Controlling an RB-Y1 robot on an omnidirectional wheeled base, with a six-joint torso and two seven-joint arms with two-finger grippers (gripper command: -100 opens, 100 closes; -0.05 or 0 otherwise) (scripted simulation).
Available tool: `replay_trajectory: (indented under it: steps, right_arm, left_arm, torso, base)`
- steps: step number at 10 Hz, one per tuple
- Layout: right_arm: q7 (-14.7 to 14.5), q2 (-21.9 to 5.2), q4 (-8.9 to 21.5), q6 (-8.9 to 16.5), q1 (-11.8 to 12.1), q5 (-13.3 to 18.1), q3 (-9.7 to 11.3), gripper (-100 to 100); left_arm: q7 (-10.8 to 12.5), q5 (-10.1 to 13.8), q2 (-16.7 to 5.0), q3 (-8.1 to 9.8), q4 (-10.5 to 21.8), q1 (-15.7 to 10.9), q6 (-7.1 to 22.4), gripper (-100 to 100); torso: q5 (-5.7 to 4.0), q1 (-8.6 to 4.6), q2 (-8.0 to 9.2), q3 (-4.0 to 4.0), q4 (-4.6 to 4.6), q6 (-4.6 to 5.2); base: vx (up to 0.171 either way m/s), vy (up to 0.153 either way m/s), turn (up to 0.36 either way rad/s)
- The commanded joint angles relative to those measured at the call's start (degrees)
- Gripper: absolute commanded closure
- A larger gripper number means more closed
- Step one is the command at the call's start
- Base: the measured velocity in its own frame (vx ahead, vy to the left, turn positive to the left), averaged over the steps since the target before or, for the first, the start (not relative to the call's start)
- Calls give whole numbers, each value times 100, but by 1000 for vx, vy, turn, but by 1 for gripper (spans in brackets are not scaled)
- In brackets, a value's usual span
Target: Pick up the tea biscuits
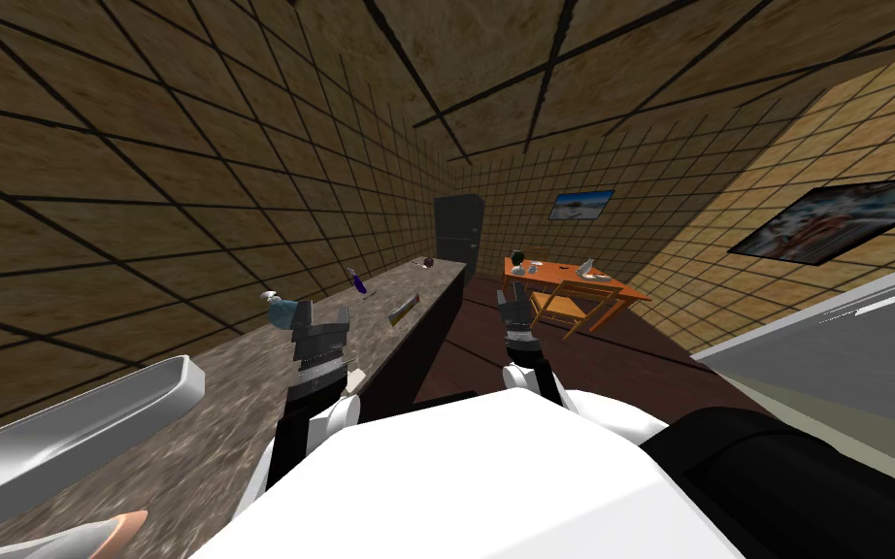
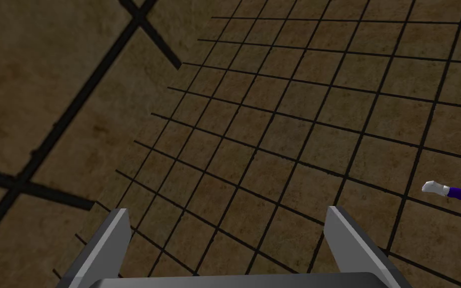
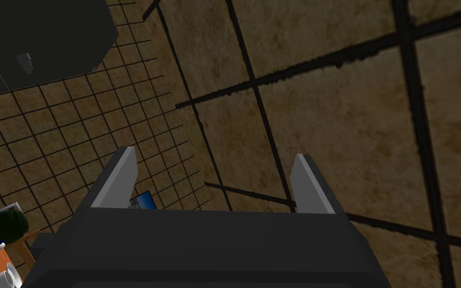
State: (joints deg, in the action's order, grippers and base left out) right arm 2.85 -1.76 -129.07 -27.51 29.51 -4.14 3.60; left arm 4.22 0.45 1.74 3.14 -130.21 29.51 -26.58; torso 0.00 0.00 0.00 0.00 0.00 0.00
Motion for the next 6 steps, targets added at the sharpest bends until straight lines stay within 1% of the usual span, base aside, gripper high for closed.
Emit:
replay_trajectory:
  steps: [1, 3, 4, 6]
  right_arm:
    - [0, 0, 0, 0, 0, 0, 0, 0]
    - [0, 0, 0, 0, 0, 0, 0, 0]
    - [0, 0, 0, 0, 0, 0, 0, 0]
    - [0, 0, 0, 0, 0, 0, 0, 0]
  left_arm:
    - [49, 57, -277, 46, 5, -5, 110, -100]
    - [164, 189, -609, 157, 10, -17, 365, -100]
    - [164, 189, -654, 157, 10, -17, 365, -100]
    - [339, 386, -1003, 327, 8, -39, 730, -100]
  torso:
    - [0, 0, 0, 0, 0, 0]
    - [-2, -8, -7, -4, -1, 0]
    - [-3, -12, -10, -6, -2, 0]
    - [-2, -10, -11, -6, -2, 0]
  base:
    - [10, -15, 5]
    - [25, -35, 12]
    - [28, -28, 6]
    - [35, -42, 13]
